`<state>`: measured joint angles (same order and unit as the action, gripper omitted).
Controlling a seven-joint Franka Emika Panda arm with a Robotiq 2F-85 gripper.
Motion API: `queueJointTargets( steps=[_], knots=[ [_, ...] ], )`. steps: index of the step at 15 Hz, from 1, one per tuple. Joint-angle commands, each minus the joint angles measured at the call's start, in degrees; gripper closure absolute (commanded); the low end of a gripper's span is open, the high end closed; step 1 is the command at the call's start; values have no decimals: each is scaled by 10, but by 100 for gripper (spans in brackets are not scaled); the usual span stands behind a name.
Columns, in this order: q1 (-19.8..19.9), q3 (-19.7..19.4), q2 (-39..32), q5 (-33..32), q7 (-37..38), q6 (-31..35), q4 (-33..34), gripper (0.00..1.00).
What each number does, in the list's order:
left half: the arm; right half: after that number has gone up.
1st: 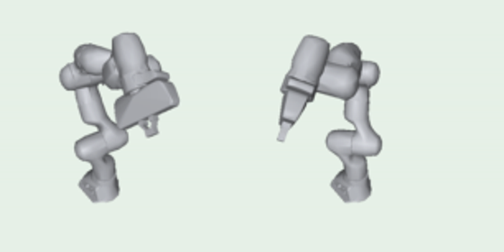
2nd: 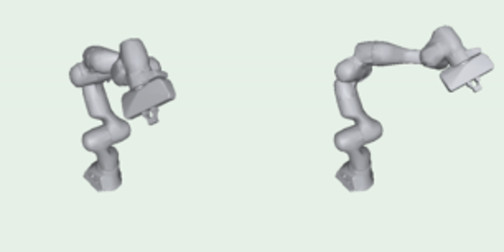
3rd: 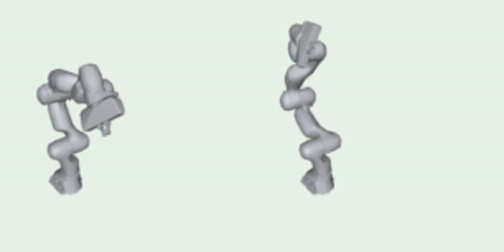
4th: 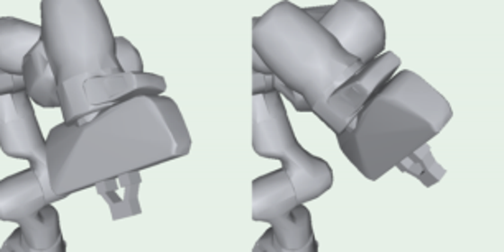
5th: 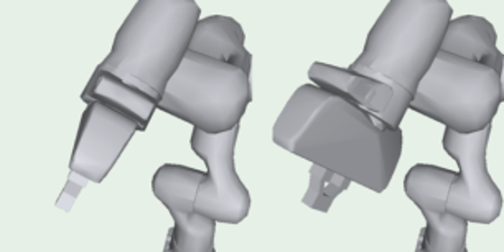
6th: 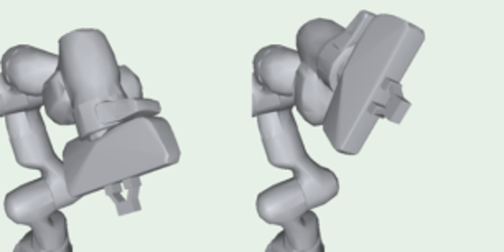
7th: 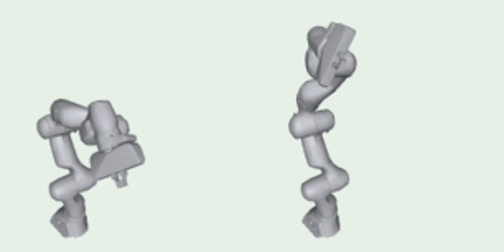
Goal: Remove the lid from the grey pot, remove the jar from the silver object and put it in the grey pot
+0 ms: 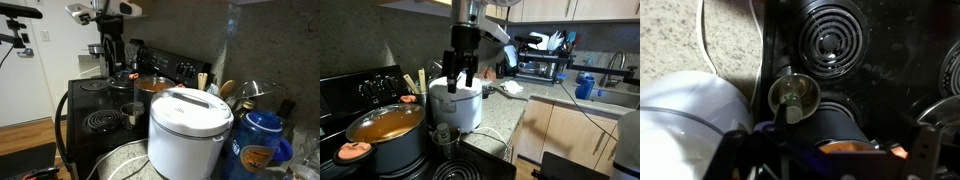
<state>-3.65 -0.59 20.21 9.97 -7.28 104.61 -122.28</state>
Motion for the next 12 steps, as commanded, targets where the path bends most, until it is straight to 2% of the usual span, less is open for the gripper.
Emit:
queueJointTargets(
  steps=[1,6,12],
  knots=[
    [-7,-3,-109,-21,-85,-64,116,0],
    [-5,13,-244,-63,-194,-110,262,0],
    [-2,43,-357,-101,-268,-109,400,0]
  ],
)
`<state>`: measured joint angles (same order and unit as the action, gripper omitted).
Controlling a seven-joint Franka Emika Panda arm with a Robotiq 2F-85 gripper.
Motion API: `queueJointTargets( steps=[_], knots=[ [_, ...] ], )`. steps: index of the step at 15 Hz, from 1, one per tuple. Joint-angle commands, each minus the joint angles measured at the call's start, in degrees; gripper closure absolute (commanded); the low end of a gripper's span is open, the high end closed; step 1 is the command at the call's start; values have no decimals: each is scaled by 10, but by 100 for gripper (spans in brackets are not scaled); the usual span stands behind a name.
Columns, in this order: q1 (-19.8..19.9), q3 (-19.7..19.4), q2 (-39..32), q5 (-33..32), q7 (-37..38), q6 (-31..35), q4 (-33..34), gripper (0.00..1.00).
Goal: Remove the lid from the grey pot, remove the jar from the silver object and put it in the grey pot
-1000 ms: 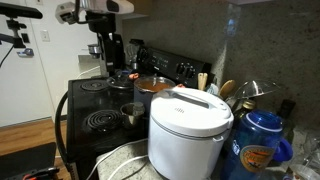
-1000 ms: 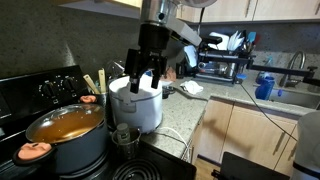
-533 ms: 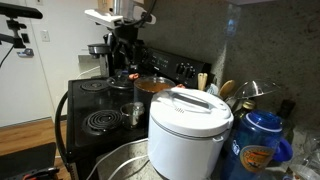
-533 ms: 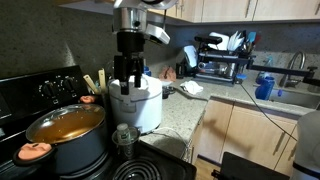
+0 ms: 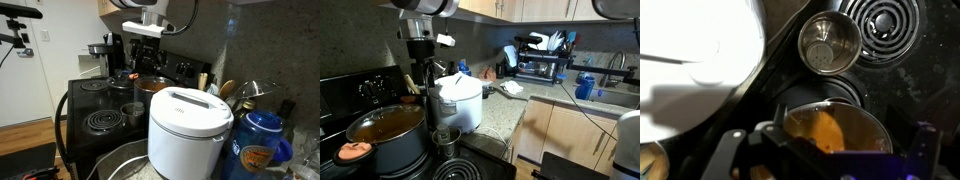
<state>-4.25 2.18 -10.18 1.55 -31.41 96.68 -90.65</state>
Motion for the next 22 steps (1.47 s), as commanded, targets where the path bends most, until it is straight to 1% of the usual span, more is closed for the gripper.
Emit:
queueJointTargets(
  steps=[1,5,8,11,12,13,14,17,19,22],
  knots=[
    [4,20,-66,-19,-34,-31,101,0],
    [9,34,-100,-8,-64,-27,148,0],
    [13,41,-110,1,-91,-17,161,0],
    [17,47,-112,16,-117,-3,158,0],
    [17,47,-112,18,-121,-5,157,0],
    [19,47,-106,25,-117,-22,154,0],
    [12,43,-105,9,-102,-5,146,0],
    [13,43,-105,15,-103,-7,146,0],
    [19,40,-106,13,-108,-29,144,0],
    [22,43,-121,13,-126,-24,145,0]
  ],
)
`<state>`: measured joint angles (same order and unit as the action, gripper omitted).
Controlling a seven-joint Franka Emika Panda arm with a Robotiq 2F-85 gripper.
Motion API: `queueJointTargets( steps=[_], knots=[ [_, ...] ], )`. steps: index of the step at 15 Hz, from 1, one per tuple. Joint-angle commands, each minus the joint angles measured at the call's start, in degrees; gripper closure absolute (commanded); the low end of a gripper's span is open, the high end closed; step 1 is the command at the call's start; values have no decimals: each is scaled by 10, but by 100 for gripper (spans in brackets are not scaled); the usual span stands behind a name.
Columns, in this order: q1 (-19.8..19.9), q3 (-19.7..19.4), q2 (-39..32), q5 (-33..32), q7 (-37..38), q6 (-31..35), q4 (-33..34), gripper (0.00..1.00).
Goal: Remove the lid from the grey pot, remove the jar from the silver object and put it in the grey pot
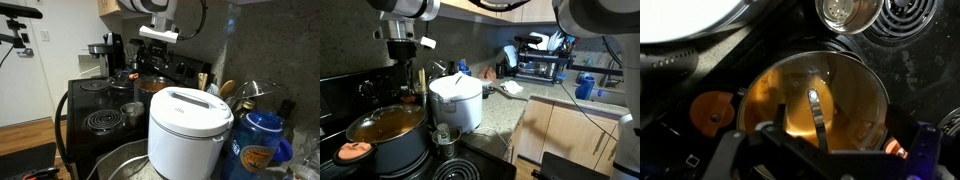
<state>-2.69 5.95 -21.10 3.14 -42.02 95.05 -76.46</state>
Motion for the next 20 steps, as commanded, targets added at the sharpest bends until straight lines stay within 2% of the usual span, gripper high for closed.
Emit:
queueJointTargets(
  steps=[1,8,15,16,17,19,20],
  knots=[
    [8,7,-17,-3,-28,-3,3,0],
    [-2,19,-57,-8,-77,-6,28,0],
    [-17,31,-84,-16,-90,-9,71,0],
    [-20,31,-89,-18,-91,-10,75,5],
    [-21,31,-92,-17,-95,-11,79,26],
    [-22,30,-98,-17,-96,-12,86,31],
    [-23,30,-99,-18,-95,-13,88,39]
  ],
)
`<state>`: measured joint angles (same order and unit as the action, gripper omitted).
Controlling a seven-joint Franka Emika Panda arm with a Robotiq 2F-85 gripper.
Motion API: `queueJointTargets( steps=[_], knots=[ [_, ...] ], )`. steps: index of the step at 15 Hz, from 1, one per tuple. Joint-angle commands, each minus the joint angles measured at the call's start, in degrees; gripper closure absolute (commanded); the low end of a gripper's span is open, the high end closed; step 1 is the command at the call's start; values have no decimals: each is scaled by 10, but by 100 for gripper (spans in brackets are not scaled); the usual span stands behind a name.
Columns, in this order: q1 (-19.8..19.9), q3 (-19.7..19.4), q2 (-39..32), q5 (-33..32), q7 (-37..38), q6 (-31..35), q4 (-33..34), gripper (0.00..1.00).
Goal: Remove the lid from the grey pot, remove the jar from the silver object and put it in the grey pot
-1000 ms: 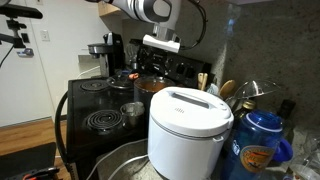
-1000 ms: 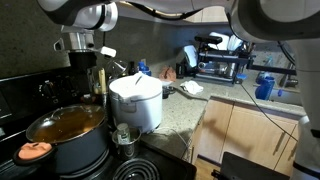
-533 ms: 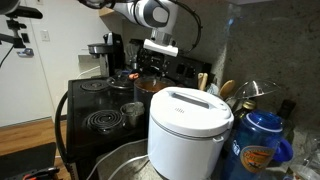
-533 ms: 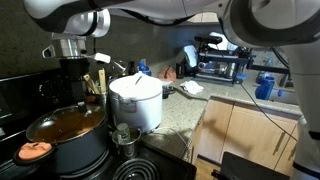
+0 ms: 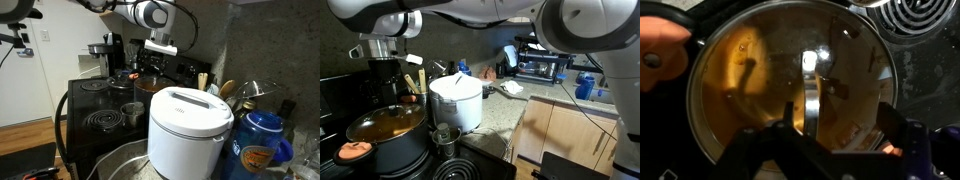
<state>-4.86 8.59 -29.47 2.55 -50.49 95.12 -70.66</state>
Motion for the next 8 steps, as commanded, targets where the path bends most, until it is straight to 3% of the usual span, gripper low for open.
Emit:
queueJointTargets(
  steps=[1,8],
  knots=[
    [-2,3,-17,-13,-9,-14,34,47],
    [-8,1,-31,-36,-5,-23,67,98]
  ],
)
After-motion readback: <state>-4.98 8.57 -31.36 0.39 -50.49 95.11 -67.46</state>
